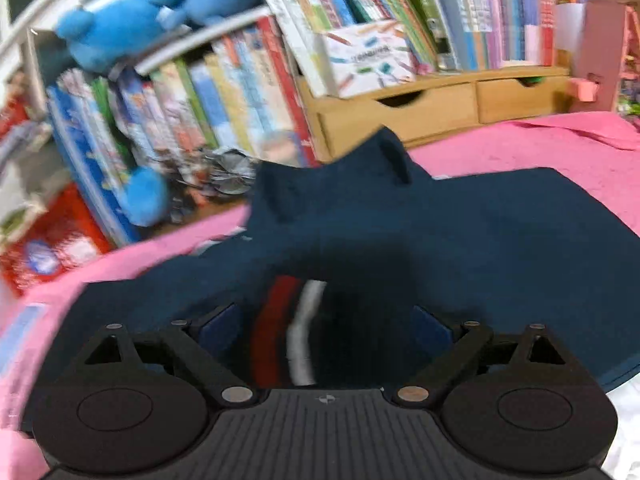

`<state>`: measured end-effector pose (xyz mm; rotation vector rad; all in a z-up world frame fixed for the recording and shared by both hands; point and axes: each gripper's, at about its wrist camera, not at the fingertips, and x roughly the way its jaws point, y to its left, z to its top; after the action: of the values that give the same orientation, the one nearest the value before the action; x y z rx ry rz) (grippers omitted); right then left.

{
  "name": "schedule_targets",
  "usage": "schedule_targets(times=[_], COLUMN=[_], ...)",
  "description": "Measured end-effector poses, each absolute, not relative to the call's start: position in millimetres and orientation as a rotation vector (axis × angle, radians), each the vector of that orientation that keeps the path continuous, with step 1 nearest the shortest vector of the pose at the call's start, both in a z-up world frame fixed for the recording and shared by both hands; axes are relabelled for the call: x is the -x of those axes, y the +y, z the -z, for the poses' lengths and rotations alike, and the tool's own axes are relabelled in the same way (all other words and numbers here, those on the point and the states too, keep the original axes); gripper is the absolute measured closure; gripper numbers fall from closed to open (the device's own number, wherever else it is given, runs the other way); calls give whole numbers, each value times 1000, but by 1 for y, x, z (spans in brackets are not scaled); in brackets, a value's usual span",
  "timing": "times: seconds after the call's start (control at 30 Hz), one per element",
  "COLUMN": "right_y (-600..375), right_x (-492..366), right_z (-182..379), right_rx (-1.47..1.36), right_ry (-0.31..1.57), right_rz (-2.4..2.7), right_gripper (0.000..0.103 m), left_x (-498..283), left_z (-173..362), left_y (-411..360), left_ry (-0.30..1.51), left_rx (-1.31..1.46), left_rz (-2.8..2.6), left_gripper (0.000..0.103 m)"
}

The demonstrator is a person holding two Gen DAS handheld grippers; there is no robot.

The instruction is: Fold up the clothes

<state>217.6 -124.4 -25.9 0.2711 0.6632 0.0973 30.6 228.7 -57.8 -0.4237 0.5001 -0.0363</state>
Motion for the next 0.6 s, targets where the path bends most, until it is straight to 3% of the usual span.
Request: schedule_targets(times=[0.03, 0.07, 0.1, 0.23, 0.6], right_y=[-124, -123, -123, -120, -188], right_x=[-216, -214, -212, -204, -192], right_z=[23, 20, 17, 6, -67], right_rx=[-263, -255, -247, -214, -59], right_ry=[653, 642, 631, 588, 341], right_rz=[-115, -133, -151, -221, -140], right_gripper=[36, 46, 74, 86, 87], left_x=[-31, -31, -31, -30, -62], left_z=[58, 58, 58, 57, -5], left_y=[229, 228, 228, 227, 170], left_ry=[501, 502, 503, 501, 414], left_rx=[422, 419, 416, 405, 129], left_rz=[35, 33, 32, 2, 15], left_gripper=[3, 3, 3, 3, 0])
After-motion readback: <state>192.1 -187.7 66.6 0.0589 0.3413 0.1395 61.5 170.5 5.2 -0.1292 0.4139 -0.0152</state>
